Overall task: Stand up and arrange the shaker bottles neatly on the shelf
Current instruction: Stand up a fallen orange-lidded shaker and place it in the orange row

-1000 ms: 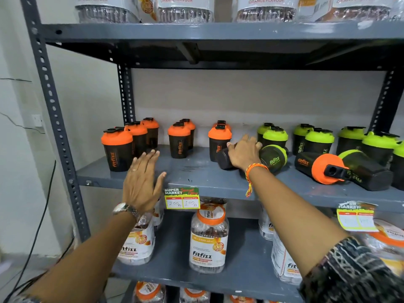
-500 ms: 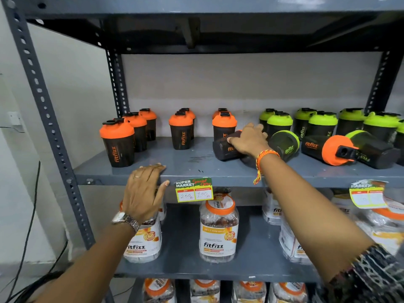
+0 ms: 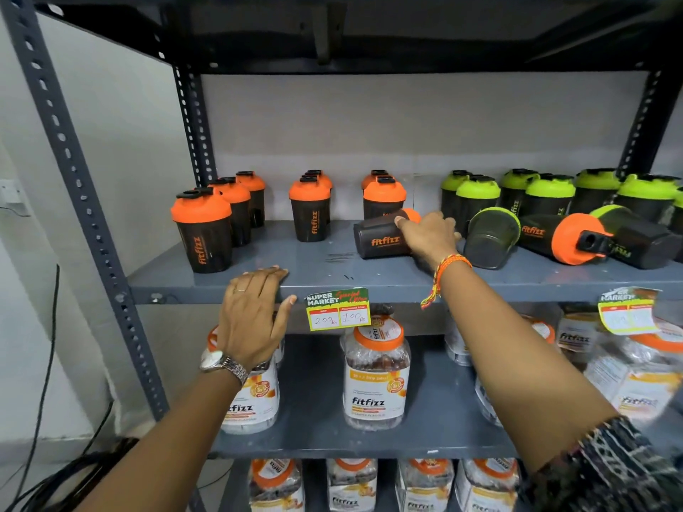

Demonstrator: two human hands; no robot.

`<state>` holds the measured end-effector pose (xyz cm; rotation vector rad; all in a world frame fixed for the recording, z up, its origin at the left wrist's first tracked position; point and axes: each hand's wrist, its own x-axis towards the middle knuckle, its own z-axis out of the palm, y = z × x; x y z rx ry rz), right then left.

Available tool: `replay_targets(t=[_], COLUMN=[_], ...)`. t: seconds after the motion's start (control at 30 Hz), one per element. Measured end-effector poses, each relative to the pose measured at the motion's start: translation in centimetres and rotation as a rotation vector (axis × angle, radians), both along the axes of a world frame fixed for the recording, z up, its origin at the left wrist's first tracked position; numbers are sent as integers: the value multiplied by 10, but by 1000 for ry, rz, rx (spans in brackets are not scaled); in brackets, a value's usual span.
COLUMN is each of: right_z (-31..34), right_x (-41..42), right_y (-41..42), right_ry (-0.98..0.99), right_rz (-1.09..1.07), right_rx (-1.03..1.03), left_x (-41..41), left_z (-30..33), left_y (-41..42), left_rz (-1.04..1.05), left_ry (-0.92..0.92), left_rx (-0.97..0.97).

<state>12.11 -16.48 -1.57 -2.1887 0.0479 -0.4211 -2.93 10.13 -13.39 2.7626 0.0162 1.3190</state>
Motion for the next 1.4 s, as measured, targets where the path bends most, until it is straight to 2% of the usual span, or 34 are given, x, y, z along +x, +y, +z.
replay_targets(t=[0.13,0.3,0.6,0.73,0.87,1.07,1.4], right_z=[-9,-15,-11,10,26,32,23], right_x=[5,11,-15,-23,-29,-35,-38], right_y=[3,1,20,37,57,87,116], right_ry=[24,115,-138,-276,-393,-455,-461], right_rz=[46,258,347,376,434,569,667], right_rx=[212,409,665,576,385,125,23], left_x=[2,1,-1,-5,-7,-11,-12], left_z=[-2,-10,-12,-9,-8,-6,-4], left_y=[2,8,5,2,0,-2,-1], left_rz=[35,52,61,52,51,56,36], left_ry=[-30,-52,-35,-36,-21,14,19], left_rx=[20,41,29,11,-7,-17,-7])
